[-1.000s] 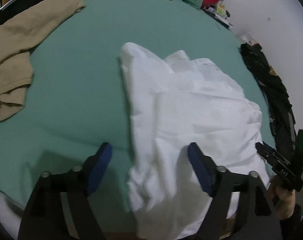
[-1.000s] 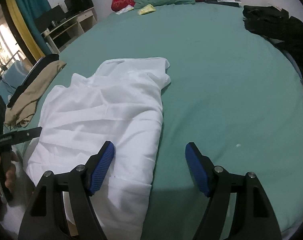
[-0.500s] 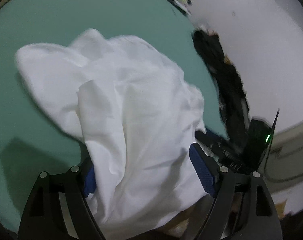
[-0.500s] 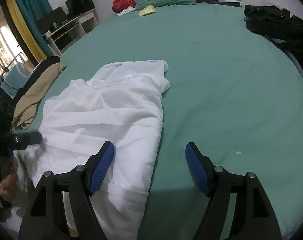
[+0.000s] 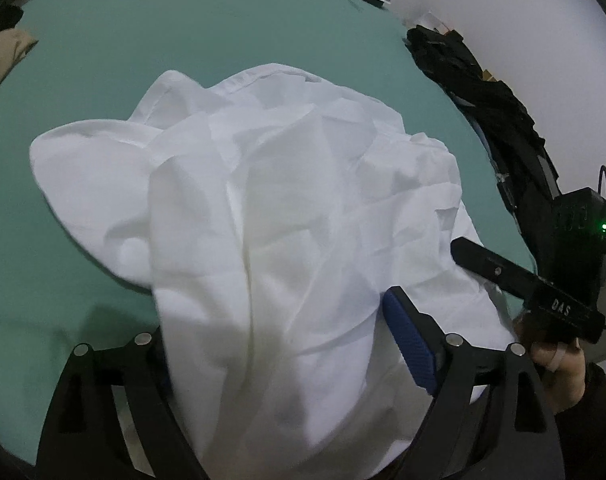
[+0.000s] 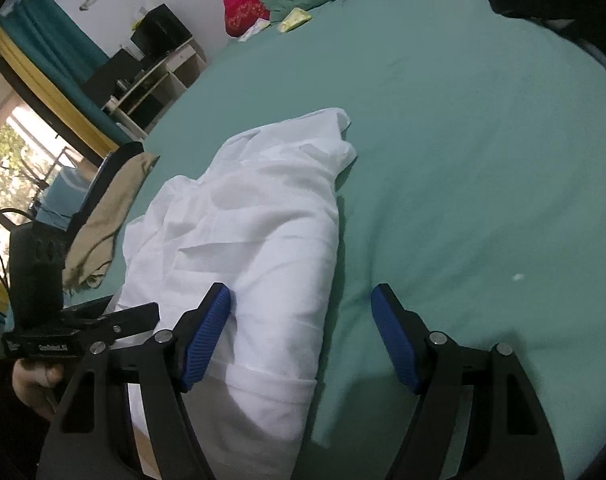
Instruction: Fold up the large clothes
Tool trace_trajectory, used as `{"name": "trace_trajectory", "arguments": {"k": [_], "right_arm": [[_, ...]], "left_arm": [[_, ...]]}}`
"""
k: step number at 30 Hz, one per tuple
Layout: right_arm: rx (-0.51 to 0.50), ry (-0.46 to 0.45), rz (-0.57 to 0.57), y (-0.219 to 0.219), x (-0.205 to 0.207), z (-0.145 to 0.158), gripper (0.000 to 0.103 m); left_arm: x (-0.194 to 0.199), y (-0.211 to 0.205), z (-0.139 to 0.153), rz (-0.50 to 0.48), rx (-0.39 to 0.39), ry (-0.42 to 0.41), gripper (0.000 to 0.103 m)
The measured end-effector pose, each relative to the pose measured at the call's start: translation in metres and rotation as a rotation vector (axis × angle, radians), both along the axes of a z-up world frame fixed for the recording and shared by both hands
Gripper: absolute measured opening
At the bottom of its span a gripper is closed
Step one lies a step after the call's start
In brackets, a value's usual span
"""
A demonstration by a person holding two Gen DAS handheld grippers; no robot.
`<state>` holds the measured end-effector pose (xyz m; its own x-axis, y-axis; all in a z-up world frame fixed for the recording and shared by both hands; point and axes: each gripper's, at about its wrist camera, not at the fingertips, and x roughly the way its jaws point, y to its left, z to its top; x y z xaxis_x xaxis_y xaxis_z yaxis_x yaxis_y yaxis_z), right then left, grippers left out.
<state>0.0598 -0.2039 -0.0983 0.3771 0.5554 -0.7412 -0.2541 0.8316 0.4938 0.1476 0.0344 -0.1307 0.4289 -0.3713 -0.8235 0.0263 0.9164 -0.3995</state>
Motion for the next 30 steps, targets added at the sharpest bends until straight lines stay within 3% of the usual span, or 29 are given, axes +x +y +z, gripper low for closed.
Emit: {"name": "trace_trajectory", "arguments": {"k": [4, 7, 10, 12, 15, 18, 30], "right_arm": [[0.054, 0.014, 0.045, 0.012, -0.001, -0.001, 0.066], [0.022, -0.005, 0.065, 0.025, -0.006, -0.001, 0.063], [0.064, 0.018, 0.046, 0.025, -0.004, -0.004, 0.060], [0.075, 0.022, 0.042, 0.024, -0.005, -0.004, 0.044], [0.086, 0.001, 0.034, 0.022, -0.010, 0.005, 0.028], [0.079, -0.039, 0.031, 0.023, -0.016, 0.019, 0.023], [0.098, -0.182, 0.049, 0.035, -0.023, 0.085, 0.020]], "left_arm": [[0.004, -0.001, 0.001, 0.003, -0.014, -0.009, 0.086], [0.002, 0.000, 0.000, -0.013, -0.050, -0.017, 0.066], [-0.001, 0.002, 0.000, -0.007, -0.105, -0.013, 0.046], [-0.004, -0.003, 0.003, -0.002, -0.108, -0.018, 0.032], [-0.009, -0.013, 0.014, -0.016, -0.071, -0.045, 0.027], [-0.014, -0.012, 0.023, -0.021, -0.102, -0.063, 0.024], [-0.034, 0.009, 0.076, -0.015, -0.143, -0.178, 0.024]]}}
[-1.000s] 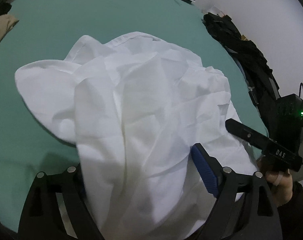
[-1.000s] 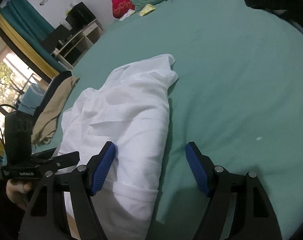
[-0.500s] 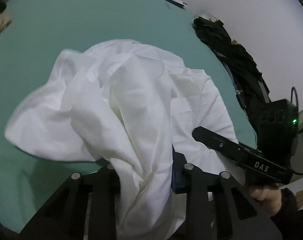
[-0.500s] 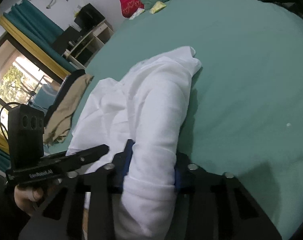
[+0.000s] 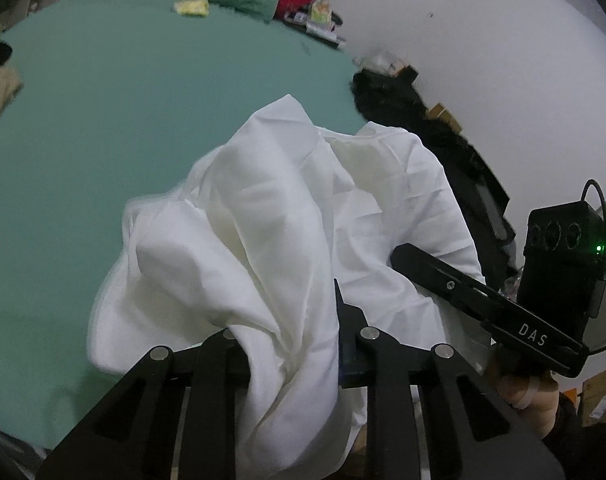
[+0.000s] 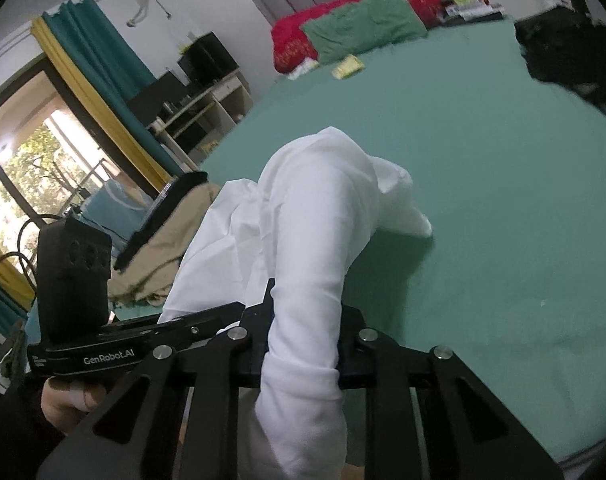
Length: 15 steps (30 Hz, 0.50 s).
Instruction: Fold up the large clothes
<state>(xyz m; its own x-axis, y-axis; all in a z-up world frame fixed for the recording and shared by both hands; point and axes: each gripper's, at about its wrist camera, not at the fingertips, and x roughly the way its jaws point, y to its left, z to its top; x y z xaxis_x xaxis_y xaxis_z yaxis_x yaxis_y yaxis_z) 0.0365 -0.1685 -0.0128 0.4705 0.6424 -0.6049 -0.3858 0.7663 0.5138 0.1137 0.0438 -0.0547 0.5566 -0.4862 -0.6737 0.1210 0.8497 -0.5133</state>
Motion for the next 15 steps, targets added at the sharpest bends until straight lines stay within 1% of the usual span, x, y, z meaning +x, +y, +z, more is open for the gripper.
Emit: {"name": "trace_trajectory", "arguments": {"k": [4, 6, 9, 14, 15], "right_arm": [[0.020, -0.044, 0.015, 0.016, 0.009, 0.019, 0.020], [0.025, -0.060, 0.028, 0.021, 0.013, 0.026, 0.020], [0.039, -0.088, 0.053, 0.039, 0.026, 0.036, 0.020], [0.062, -0.141, 0.101, 0.083, 0.056, 0.051, 0.020], [0.068, -0.149, 0.109, 0.092, 0.063, 0.053, 0.020]], "left_arm": [[-0.001, 0.019, 0.023, 0.021, 0.003, -0.052, 0.024], [0.000, 0.033, 0.032, 0.039, 0.006, -0.072, 0.024], [0.002, 0.054, 0.044, 0.058, 0.021, -0.102, 0.024], [-0.005, 0.062, 0.043, 0.093, 0.064, -0.158, 0.024], [-0.006, 0.059, 0.041, 0.098, 0.071, -0.163, 0.024]]}}
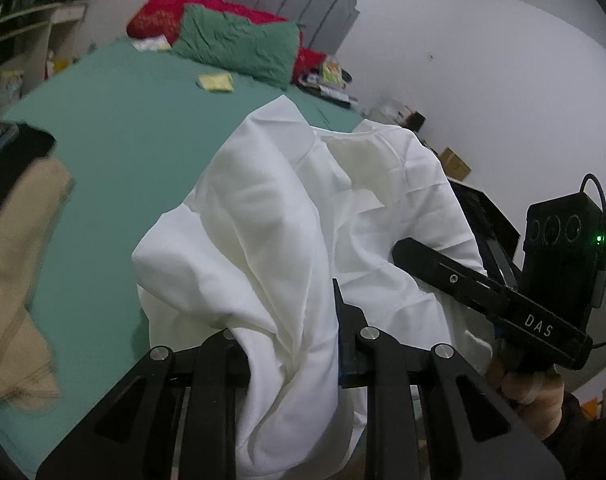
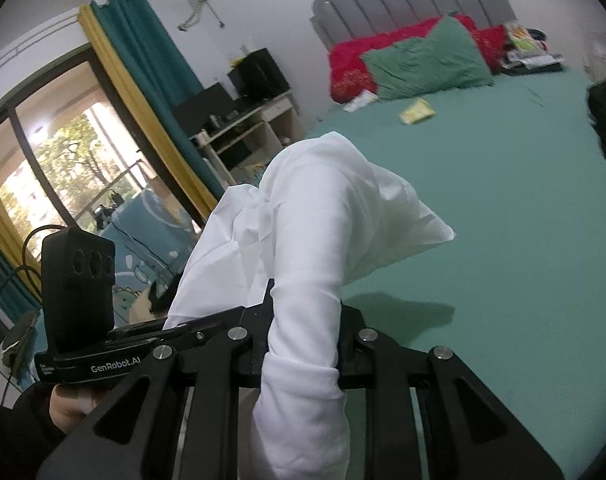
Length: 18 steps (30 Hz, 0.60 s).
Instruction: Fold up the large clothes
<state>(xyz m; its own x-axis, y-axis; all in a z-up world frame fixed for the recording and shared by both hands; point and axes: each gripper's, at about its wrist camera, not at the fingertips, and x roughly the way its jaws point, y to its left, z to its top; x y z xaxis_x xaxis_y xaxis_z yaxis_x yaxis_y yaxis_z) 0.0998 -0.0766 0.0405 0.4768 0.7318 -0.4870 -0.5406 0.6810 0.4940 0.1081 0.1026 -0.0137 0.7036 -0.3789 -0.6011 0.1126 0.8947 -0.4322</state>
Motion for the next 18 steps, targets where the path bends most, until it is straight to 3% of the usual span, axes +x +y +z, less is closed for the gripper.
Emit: {"name": "trace_trajectory", "arguments": {"k": [4, 12, 15, 18], "right_arm": [[0.035, -0.037, 0.029, 0.030, 0.030, 0.007, 0.020], [0.134, -0.060, 0.048, 0.071, 0.097, -0.008, 0.021], [0.164, -0.023, 0.048, 0.084, 0.121, -0.032, 0.021], [0.159, 0.082, 0.032, 0.097, 0.141, -0.080, 0.021]], "left_arm": [[0.009, -0.001, 0.004, 0.027, 0.041, -0.033, 0.024], [0.060, 0.073, 0.027, 0.036, 0.118, -0.089, 0.024], [0.085, 0.093, 0.010, 0.037, 0.143, -0.059, 0.025], [0.117, 0.116, -0.034, 0.061, 0.158, 0.042, 0.028]]}}
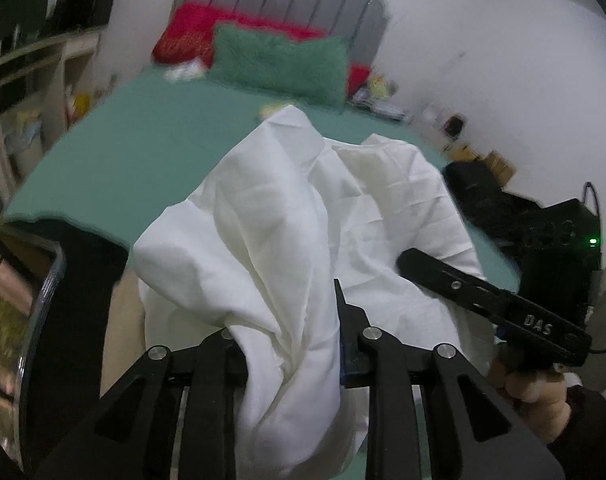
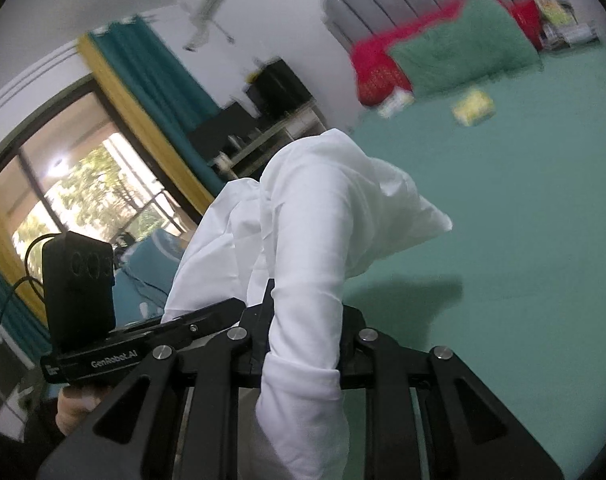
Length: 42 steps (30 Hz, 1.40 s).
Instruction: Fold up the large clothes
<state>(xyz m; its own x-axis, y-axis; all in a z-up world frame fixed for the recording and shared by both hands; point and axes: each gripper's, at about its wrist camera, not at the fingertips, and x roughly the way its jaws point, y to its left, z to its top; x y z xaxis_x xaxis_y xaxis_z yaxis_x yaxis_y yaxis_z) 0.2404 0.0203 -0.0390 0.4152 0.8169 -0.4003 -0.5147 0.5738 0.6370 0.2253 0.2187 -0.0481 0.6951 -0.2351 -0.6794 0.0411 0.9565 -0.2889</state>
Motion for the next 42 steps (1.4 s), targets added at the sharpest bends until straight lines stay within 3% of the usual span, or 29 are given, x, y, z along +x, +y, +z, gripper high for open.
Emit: {"name": "trace_trajectory", "arguments": {"k": [4, 6, 7, 10, 15, 21, 25, 27, 42], "right_arm": [[-0.176, 0.182, -0.005, 0.013, 0.011, -0.075, 0.023], [-0.209, 0.223, -0.013, 0.006, 0.009, -0.095, 0.039], [-0.194, 0.207, -0.004, 0.001, 0.006, -0.096, 0.039], [-0.266, 0.157, 0.010, 0.000, -0.004, -0.088, 0.045], [-0.375, 0.168, -0.027, -0.007, -0.007, -0.073, 0.071], [-0.461, 0.177, -0.067, -0.033, -0.029, -0.052, 0.088], [-0.491, 0.169, -0.066, -0.047, -0.044, -0.038, 0.090], [-0.505, 0.174, -0.060, -0.059, -0.058, -0.032, 0.091], [-0.511, 0.203, -0.090, -0.129, -0.134, -0.005, 0.091]], "left_arm": [[0.025, 0.031, -0.069, 0.115, -0.031, 0.163, 0.028], [0.025, 0.039, -0.092, 0.133, -0.052, 0.210, 0.029], [0.025, 0.039, -0.094, 0.119, -0.060, 0.208, 0.030], [0.020, 0.041, -0.089, 0.131, -0.031, 0.186, 0.031], [0.005, 0.042, -0.093, 0.207, -0.067, 0.212, 0.032], [-0.030, 0.027, -0.069, 0.277, 0.035, 0.169, 0.036], [-0.062, 0.007, -0.049, 0.342, 0.194, 0.120, 0.037], [-0.077, 0.000, -0.044, 0.355, 0.214, 0.116, 0.037], [-0.174, -0.063, -0.028, 0.311, 0.060, 0.147, 0.037]]}}
